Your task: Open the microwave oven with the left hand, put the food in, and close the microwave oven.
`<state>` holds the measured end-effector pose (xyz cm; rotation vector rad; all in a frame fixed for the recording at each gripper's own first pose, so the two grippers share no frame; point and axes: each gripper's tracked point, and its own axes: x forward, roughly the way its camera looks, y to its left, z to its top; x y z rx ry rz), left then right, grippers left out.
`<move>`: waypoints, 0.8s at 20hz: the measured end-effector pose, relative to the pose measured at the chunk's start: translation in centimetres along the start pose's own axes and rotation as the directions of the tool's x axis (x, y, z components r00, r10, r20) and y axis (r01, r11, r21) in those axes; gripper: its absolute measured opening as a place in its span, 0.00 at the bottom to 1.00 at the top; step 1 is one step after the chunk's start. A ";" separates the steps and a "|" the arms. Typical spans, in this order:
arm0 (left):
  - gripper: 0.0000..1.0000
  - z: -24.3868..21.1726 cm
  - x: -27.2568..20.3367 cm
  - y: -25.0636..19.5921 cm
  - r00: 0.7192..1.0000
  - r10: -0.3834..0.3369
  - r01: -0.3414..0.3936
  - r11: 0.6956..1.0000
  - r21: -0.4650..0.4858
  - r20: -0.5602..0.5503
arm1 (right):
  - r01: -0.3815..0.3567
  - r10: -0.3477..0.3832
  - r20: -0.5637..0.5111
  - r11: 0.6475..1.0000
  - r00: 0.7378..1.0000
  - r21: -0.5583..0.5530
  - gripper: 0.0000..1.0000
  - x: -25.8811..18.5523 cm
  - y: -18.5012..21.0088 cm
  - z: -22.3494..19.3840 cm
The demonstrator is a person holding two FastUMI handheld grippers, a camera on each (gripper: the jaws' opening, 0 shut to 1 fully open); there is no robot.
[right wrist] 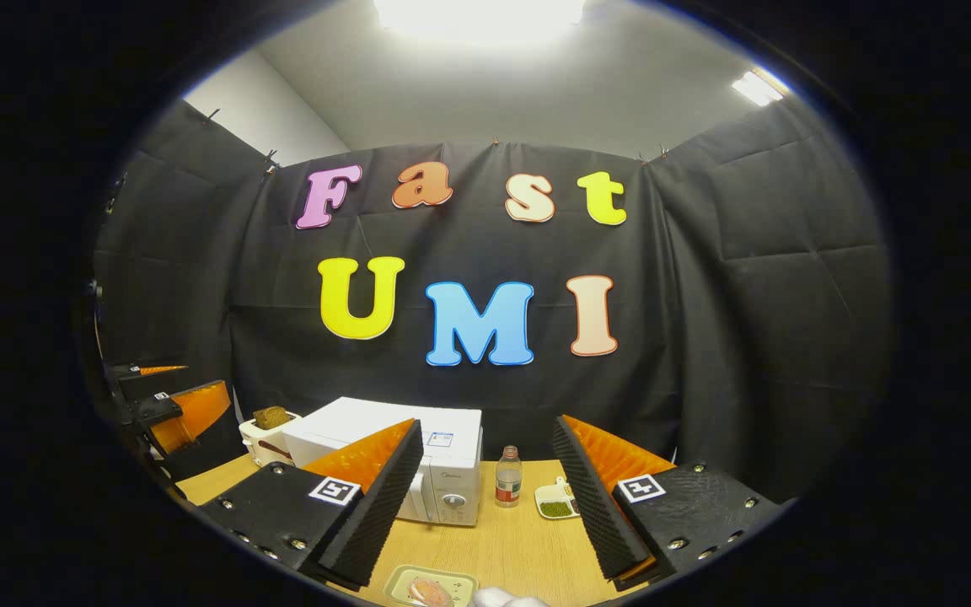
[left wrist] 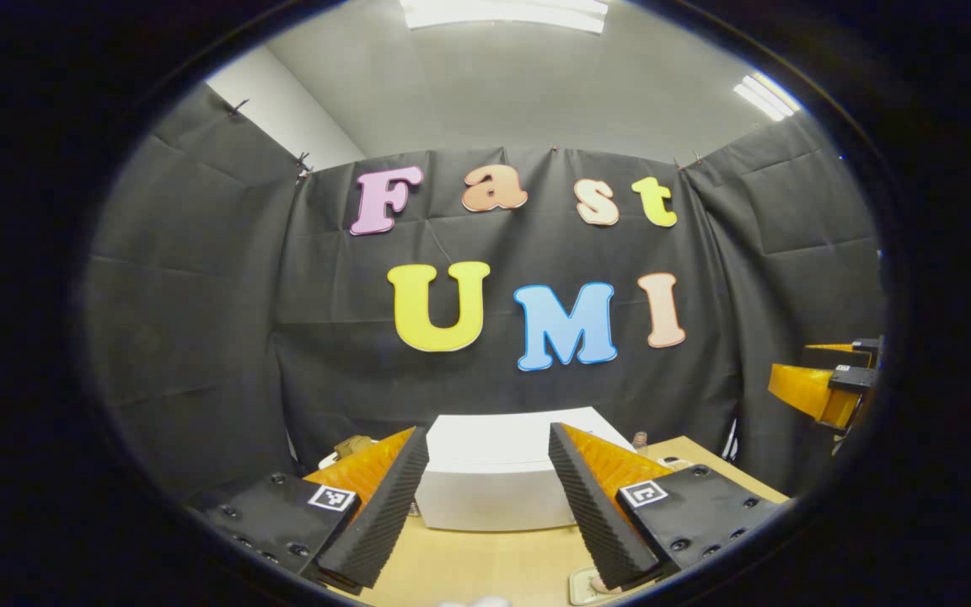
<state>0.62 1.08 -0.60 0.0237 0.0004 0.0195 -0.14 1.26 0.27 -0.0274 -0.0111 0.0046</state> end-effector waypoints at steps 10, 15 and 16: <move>0.98 -0.7 0.4 0.6 1.000 0.000 0.000 1.000 0.009 0.003 | -0.001 0.001 -0.004 1.000 1.000 0.003 0.95 -0.3 0.6 -0.1; 0.99 -4.5 1.8 -2.1 0.999 -0.048 0.048 0.999 0.012 0.010 | 0.009 -0.009 -0.007 1.000 1.000 0.017 0.95 -0.3 -0.7 0.5; 1.00 -6.0 2.3 -3.2 0.998 -0.061 0.061 0.998 0.012 0.000 | 0.019 -0.018 -0.005 1.000 1.000 0.024 0.95 -0.2 -1.2 0.6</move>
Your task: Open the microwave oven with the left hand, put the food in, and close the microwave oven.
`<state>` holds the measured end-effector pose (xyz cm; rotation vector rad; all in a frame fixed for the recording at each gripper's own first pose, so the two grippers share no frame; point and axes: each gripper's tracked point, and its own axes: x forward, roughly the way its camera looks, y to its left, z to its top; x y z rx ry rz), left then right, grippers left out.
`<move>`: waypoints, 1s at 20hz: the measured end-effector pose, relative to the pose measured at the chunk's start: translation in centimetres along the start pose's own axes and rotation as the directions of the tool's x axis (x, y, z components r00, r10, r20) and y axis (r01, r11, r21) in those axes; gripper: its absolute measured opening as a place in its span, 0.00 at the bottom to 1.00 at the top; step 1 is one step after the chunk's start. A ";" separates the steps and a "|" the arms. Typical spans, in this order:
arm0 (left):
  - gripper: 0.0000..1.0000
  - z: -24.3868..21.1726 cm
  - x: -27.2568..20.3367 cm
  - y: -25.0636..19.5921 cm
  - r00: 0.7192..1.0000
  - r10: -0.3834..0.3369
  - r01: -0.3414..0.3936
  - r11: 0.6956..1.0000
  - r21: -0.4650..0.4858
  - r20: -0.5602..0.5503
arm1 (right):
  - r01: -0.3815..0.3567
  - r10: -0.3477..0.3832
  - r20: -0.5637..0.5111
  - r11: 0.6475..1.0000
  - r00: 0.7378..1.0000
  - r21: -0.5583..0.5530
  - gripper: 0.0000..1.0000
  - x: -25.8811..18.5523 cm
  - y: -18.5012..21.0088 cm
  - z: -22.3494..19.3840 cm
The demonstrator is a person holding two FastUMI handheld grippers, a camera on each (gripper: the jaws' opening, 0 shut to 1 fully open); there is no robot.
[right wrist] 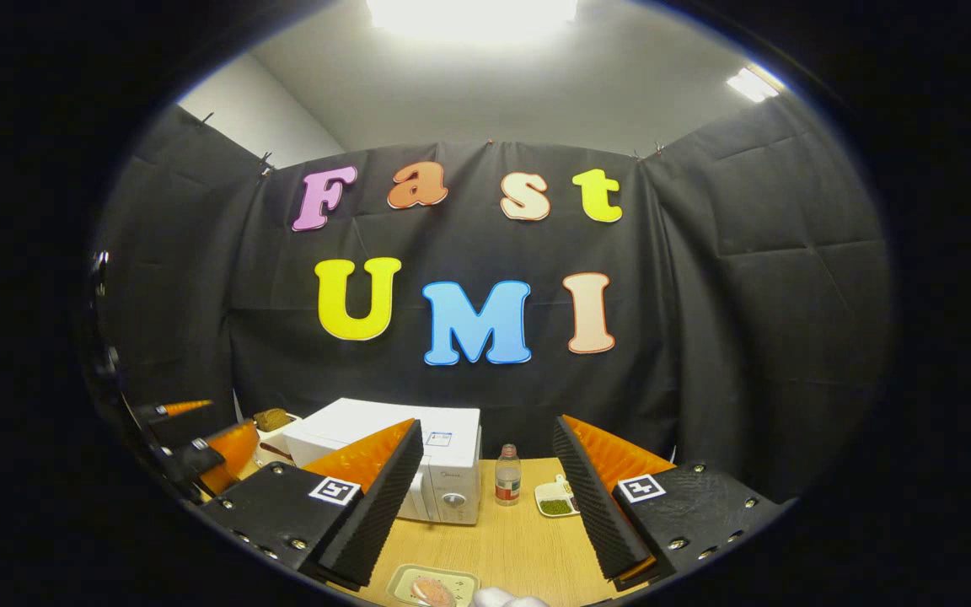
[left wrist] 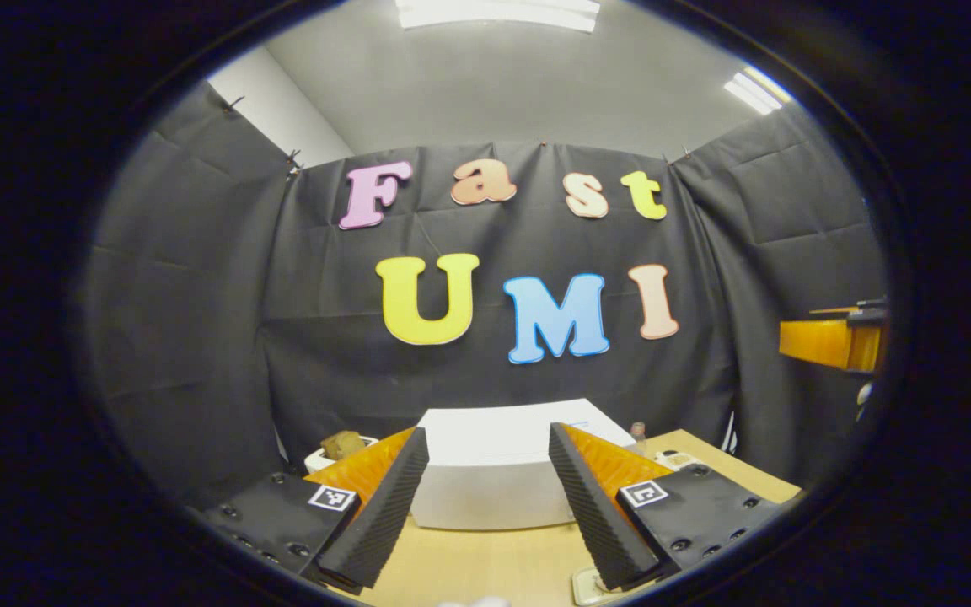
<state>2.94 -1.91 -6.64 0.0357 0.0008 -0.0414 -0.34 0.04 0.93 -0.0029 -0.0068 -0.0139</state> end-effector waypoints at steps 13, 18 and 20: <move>0.96 -23.1 15.6 -16.7 0.978 -0.088 0.074 0.994 -0.083 -0.191 | 0.051 -0.054 -0.094 0.998 0.994 -0.032 0.95 5.2 -7.5 -2.6; 0.99 -25.0 20.5 -17.0 0.985 -0.047 0.037 0.997 -0.062 -0.166 | 0.042 -0.051 -0.145 0.997 0.988 -0.059 0.95 6.1 -8.6 -5.1; 0.98 -25.3 21.4 -16.7 0.987 -0.033 0.025 0.998 -0.049 -0.157 | 0.049 -0.057 -0.156 0.997 0.986 -0.056 0.95 6.3 -9.1 -5.8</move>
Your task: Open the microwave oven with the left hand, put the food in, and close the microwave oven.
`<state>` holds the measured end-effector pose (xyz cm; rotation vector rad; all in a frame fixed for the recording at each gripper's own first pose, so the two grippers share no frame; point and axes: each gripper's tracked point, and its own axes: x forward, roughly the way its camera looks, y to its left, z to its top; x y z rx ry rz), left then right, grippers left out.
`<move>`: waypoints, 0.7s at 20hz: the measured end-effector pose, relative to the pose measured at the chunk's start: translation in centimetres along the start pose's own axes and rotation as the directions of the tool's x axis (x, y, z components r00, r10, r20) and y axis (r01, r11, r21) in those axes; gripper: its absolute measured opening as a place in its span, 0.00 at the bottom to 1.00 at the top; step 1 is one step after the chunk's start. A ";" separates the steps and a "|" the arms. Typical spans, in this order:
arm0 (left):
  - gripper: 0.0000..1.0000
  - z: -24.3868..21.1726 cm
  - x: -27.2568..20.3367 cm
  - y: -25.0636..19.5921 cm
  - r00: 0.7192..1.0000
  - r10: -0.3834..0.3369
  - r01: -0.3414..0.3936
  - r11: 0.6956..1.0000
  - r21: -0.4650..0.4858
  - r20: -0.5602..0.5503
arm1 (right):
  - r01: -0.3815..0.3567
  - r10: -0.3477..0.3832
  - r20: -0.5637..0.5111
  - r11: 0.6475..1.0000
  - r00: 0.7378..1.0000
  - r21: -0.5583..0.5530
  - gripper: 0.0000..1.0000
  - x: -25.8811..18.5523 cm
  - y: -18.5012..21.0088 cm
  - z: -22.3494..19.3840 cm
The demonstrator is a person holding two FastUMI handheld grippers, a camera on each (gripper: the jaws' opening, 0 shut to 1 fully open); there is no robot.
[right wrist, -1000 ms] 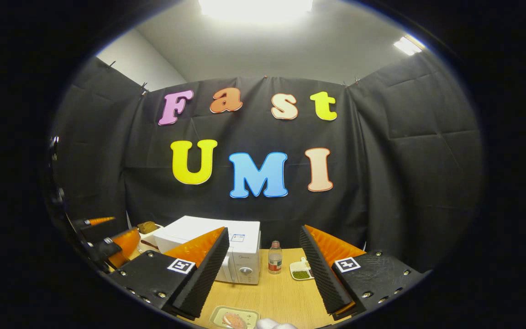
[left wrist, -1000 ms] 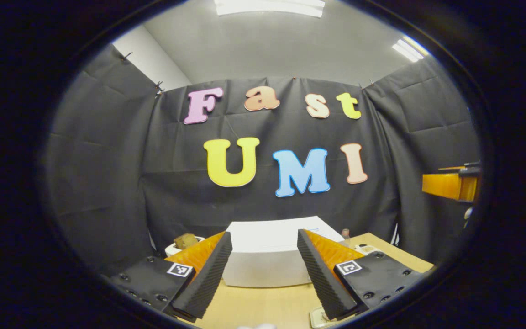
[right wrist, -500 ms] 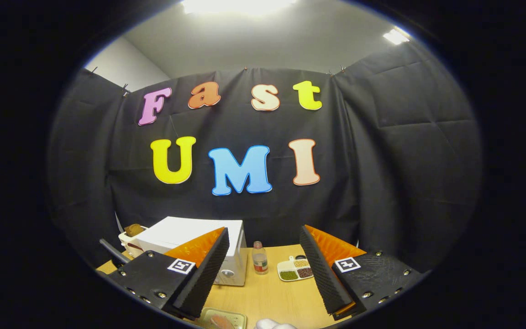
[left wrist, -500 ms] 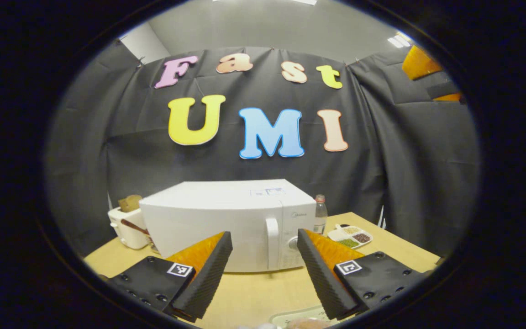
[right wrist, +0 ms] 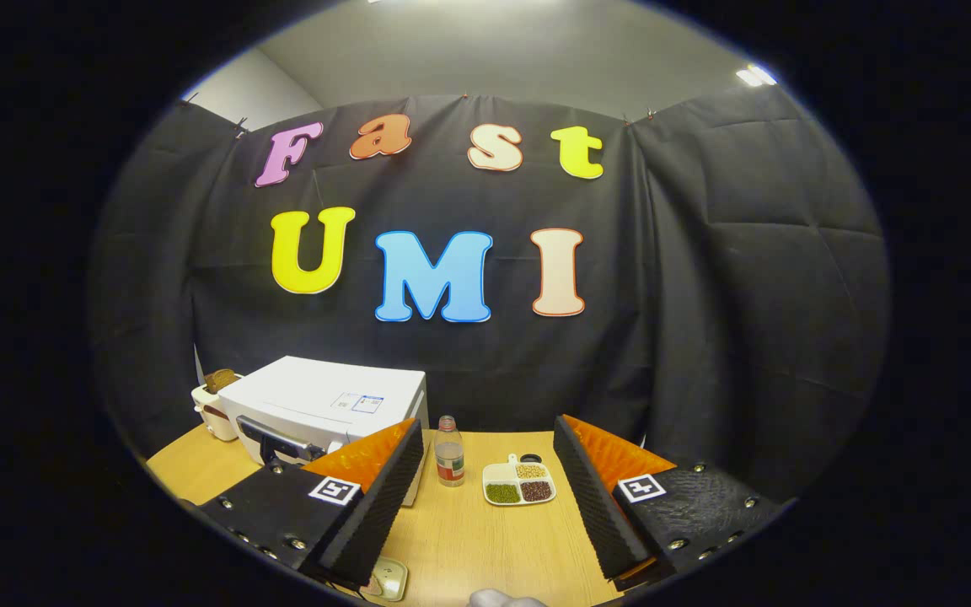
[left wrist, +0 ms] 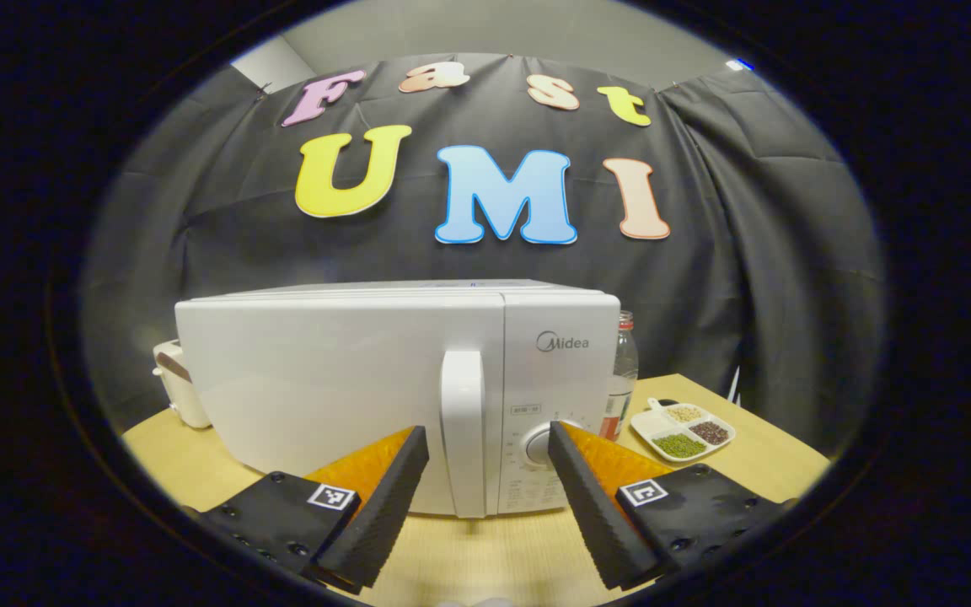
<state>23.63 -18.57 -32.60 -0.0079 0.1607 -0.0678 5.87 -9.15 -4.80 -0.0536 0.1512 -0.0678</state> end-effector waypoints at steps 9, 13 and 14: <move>0.38 -0.8 1.5 0.8 1.000 0.008 -0.009 1.000 -0.016 -0.018 | -0.024 0.024 -0.061 1.000 0.998 -0.012 0.95 0.3 0.6 -2.6; 0.31 -0.7 1.2 1.0 0.999 -0.004 0.004 1.000 0.007 -0.032 | -0.032 0.031 -0.066 0.999 0.997 -0.017 0.95 0.0 1.2 -2.7; 0.30 -0.6 1.2 0.9 0.999 -0.012 0.012 1.000 0.001 -0.035 | -0.035 0.034 -0.067 0.999 0.997 -0.018 0.95 -0.2 1.3 -2.8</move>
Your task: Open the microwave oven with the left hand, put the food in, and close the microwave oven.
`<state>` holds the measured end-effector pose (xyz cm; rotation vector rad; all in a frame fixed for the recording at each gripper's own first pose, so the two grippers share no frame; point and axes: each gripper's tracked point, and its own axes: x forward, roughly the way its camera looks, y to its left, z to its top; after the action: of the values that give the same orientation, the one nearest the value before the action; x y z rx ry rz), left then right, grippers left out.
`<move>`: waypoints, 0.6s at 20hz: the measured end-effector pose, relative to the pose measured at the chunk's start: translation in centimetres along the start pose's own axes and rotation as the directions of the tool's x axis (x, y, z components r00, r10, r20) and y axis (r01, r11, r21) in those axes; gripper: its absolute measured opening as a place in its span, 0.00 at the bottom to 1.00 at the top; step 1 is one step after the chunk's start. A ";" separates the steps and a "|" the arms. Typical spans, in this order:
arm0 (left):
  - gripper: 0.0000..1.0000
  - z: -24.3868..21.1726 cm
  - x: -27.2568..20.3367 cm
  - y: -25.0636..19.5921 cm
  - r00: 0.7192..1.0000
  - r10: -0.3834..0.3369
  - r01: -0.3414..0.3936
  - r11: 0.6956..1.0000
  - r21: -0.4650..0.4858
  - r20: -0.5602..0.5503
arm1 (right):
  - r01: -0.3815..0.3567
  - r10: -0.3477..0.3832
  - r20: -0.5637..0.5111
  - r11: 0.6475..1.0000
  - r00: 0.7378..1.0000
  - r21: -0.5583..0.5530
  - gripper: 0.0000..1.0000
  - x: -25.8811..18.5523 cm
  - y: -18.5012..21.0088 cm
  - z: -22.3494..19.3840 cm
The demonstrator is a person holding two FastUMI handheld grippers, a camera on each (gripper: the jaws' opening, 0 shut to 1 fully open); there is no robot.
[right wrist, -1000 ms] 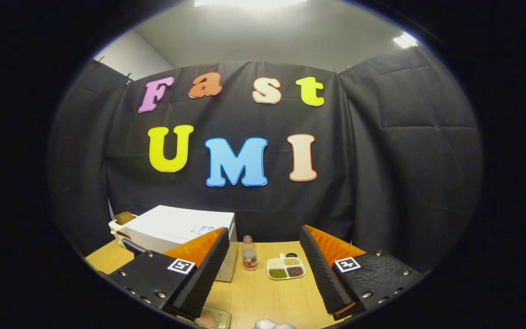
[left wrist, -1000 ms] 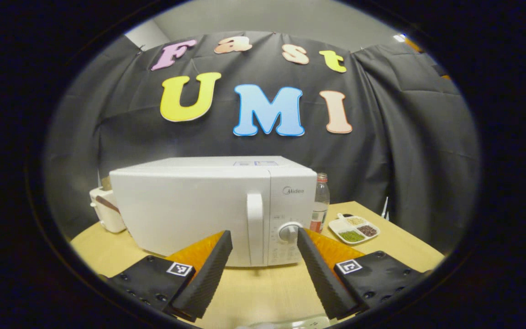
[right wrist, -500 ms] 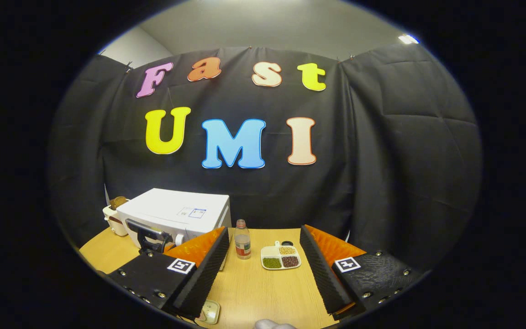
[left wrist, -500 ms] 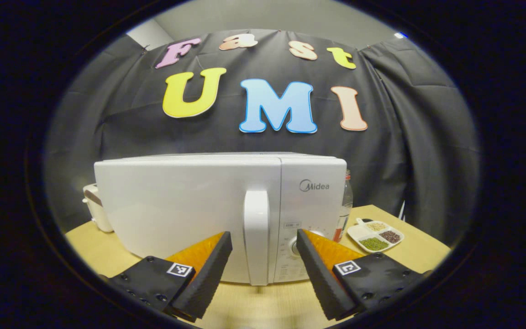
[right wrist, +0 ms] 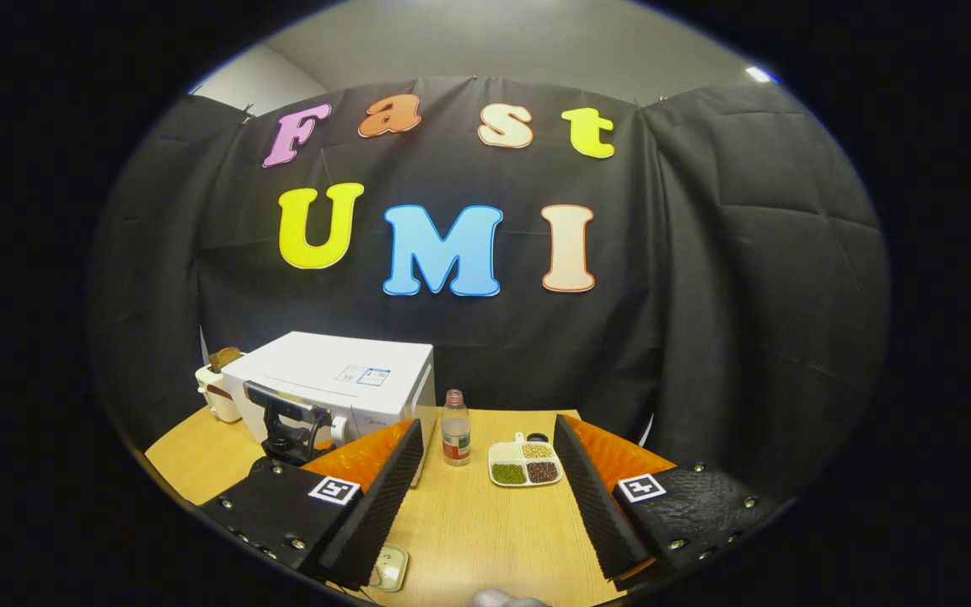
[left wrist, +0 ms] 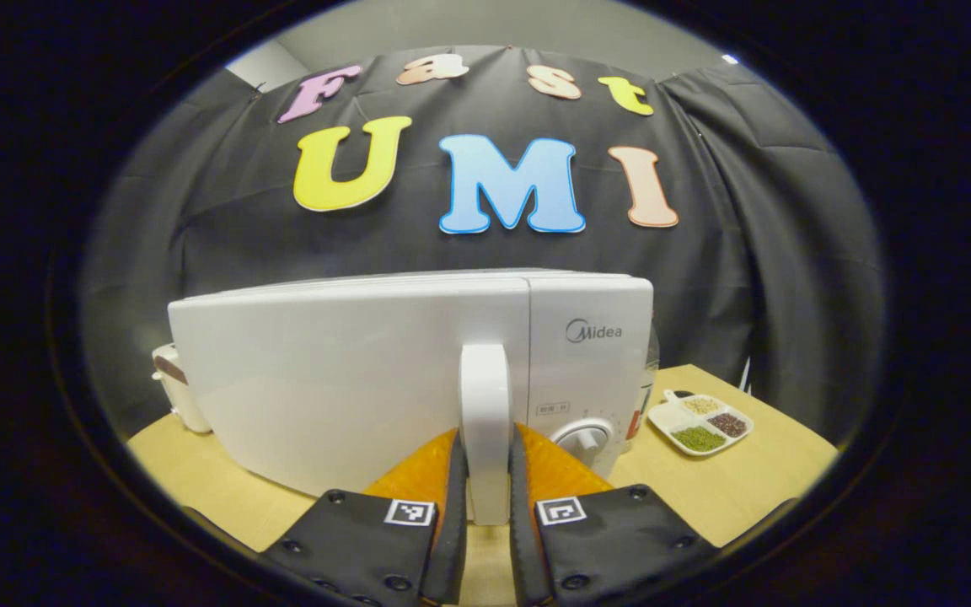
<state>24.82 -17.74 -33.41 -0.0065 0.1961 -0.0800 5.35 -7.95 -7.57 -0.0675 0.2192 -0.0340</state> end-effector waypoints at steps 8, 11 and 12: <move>0.21 -0.2 -0.3 0.0 0.998 -0.050 0.050 0.999 0.001 -0.028 | 0.005 -0.004 0.015 1.000 1.000 -0.014 0.95 -1.6 0.4 0.3; 0.20 -1.0 -3.0 0.4 0.998 -0.055 0.056 0.998 0.014 -0.041 | 0.003 -0.003 0.015 1.000 1.000 -0.011 0.95 -1.9 0.9 0.5; 0.19 -0.5 -5.0 0.7 0.998 -0.062 0.062 0.998 0.032 -0.004 | -0.005 0.005 0.015 1.000 1.000 -0.004 0.95 -1.9 1.2 0.4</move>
<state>19.89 -16.60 -32.95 0.0194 0.1973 -0.1450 3.57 -6.65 -6.83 -0.0706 0.2045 -0.0279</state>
